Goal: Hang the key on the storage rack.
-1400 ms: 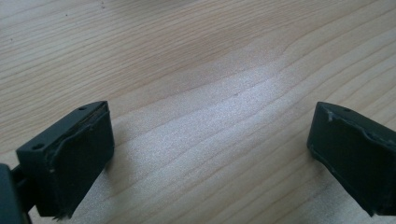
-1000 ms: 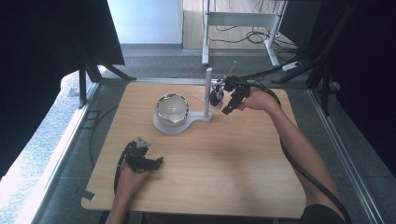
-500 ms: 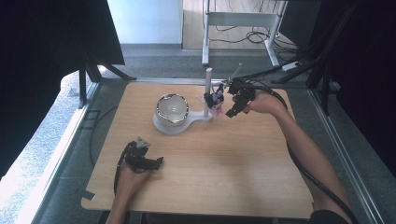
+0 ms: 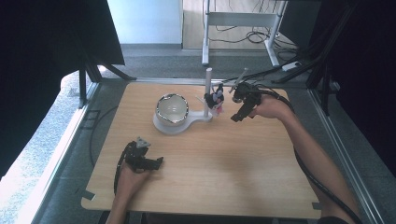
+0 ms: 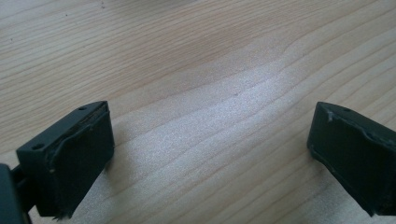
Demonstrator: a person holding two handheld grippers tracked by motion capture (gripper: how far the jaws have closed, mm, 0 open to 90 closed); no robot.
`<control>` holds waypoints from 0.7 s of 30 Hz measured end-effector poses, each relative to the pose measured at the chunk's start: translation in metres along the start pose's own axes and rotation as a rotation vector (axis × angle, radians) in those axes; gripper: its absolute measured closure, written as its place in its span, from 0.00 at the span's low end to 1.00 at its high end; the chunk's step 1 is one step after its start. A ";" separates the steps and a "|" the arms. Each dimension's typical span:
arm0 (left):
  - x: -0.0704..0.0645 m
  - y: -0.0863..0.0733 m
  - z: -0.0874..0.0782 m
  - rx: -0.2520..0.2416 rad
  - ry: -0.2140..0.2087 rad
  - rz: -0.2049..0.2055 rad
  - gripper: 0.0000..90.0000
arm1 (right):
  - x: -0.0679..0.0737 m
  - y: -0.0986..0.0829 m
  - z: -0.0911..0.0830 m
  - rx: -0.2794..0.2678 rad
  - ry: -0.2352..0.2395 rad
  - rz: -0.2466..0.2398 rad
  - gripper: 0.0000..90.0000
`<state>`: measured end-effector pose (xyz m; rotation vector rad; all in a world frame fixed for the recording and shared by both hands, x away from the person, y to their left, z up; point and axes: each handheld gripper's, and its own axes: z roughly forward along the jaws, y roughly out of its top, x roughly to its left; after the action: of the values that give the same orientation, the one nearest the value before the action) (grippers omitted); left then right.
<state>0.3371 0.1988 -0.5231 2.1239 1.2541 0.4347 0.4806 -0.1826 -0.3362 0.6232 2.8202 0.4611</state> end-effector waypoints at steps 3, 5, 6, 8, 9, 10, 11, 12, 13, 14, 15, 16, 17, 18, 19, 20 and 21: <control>0.000 0.000 0.000 0.000 -0.001 0.000 0.01 | 0.001 -0.004 -0.002 0.004 -0.007 0.000 0.02; 0.000 0.000 0.000 0.000 -0.002 0.000 0.01 | 0.001 -0.007 -0.003 0.004 -0.008 0.003 0.02; 0.000 0.000 0.000 0.000 -0.001 0.000 0.01 | 0.002 -0.009 -0.004 0.003 -0.010 0.003 0.02; 0.000 0.000 0.000 0.000 -0.002 0.000 0.01 | 0.003 -0.011 -0.006 0.001 -0.013 0.004 0.02; 0.000 0.000 0.000 0.000 -0.002 0.000 0.01 | 0.003 -0.013 -0.007 0.000 -0.013 0.004 0.02; 0.000 0.000 0.000 0.000 -0.002 0.000 0.01 | 0.004 -0.014 -0.008 0.000 -0.017 0.008 0.02; 0.000 0.000 0.000 0.000 -0.002 0.000 0.01 | 0.004 -0.016 -0.009 -0.001 -0.018 0.006 0.02; 0.000 0.000 0.000 0.000 -0.002 0.000 0.01 | 0.004 -0.017 -0.009 -0.003 -0.019 0.008 0.02; 0.000 0.000 0.000 0.000 -0.001 0.000 0.01 | 0.004 -0.019 -0.010 0.000 -0.019 0.009 0.02; 0.000 0.000 0.000 0.000 0.000 0.000 0.01 | 0.005 -0.021 -0.011 0.001 -0.021 0.012 0.02; 0.000 0.000 0.000 0.000 -0.002 0.000 0.01 | 0.005 -0.023 -0.012 0.001 -0.021 0.013 0.02; 0.000 0.000 0.000 -0.001 0.000 -0.001 0.01 | 0.005 -0.025 -0.013 0.001 -0.024 0.015 0.02; 0.000 0.000 0.000 -0.001 -0.002 -0.001 0.01 | 0.005 -0.026 -0.014 0.001 -0.024 0.015 0.02; 0.000 0.000 0.000 0.000 -0.002 -0.001 0.01 | 0.005 -0.028 -0.015 0.001 -0.027 0.018 0.02; 0.000 0.000 0.000 -0.001 -0.002 -0.001 0.01 | 0.006 -0.030 -0.016 0.000 -0.028 0.020 0.02; 0.000 0.000 0.000 -0.001 -0.002 -0.001 0.01 | 0.006 -0.032 -0.017 -0.001 -0.029 0.020 0.02; 0.000 0.000 0.000 -0.001 -0.002 -0.001 0.01 | 0.007 -0.034 -0.018 0.000 -0.031 0.023 0.02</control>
<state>0.3371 0.1989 -0.5231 2.1226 1.2536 0.4327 0.4570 -0.2131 -0.3326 0.6572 2.7870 0.4510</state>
